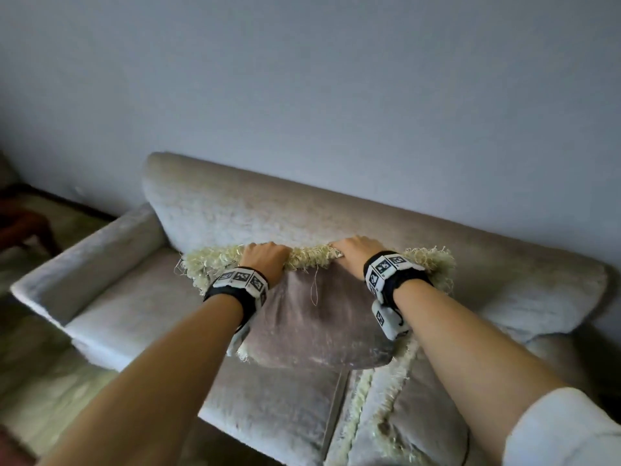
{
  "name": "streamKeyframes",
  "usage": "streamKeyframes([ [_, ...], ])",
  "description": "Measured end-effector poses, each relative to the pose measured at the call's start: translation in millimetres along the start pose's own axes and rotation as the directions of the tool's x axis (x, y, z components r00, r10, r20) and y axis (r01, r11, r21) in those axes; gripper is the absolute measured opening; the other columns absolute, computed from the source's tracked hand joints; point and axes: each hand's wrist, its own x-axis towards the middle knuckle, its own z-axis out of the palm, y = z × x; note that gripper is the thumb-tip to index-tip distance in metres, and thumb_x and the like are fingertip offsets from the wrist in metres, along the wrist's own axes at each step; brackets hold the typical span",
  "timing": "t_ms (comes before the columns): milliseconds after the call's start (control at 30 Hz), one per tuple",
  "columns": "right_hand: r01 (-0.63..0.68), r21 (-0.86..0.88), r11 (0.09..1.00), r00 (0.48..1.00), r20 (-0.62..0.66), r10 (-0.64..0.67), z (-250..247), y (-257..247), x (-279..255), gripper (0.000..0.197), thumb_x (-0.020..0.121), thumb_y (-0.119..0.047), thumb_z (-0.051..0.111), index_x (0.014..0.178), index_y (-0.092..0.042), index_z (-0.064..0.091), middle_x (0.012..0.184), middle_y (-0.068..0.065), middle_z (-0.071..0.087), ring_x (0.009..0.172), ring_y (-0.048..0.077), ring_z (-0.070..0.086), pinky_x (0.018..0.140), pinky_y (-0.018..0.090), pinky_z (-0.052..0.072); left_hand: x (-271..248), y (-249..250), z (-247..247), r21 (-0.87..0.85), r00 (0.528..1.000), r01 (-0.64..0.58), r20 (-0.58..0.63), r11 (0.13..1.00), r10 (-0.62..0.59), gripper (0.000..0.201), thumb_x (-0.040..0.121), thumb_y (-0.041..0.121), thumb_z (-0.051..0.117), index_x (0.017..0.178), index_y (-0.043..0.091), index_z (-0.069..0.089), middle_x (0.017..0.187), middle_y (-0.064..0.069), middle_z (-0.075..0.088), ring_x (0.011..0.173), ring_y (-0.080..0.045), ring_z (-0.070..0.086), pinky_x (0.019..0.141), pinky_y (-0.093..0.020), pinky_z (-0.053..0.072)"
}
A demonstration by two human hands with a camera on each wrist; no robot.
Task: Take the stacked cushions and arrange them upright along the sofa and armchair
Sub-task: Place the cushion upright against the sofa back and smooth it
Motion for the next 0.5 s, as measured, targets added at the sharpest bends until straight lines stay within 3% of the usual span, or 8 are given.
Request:
streamKeyframes([
  [333,0.355,0.054,0.933,0.934,0.03,-0.357,10,-195,146,0.031,0.098,-0.023,0.049,0.128,-0.025,0.057,0.121,0.012,0.064,0.106,0.034,0.062,0.085,0.042,0.051,-72,-207,12,0.036,0.929,0.369,-0.06,0.929,-0.366,0.023,0.085,0.015,0.051,0.096,0.028,0.066,0.096,0.003,0.071,0.099,-0.024,0.065,0.086,-0.038,0.043],
  [500,0.436,0.097,0.895,0.894,0.062,-0.443,25,-288,224,0.028,0.095,-0.02,0.049,0.121,-0.024,0.059,0.119,0.013,0.063,0.103,0.034,0.062,0.081,0.039,0.047,-85,-301,22,0.056,0.883,0.47,-0.028,0.881,-0.469,0.024,0.084,0.009,0.049,0.089,0.028,0.064,0.097,0.003,0.07,0.099,-0.025,0.065,0.089,-0.039,0.044],
])
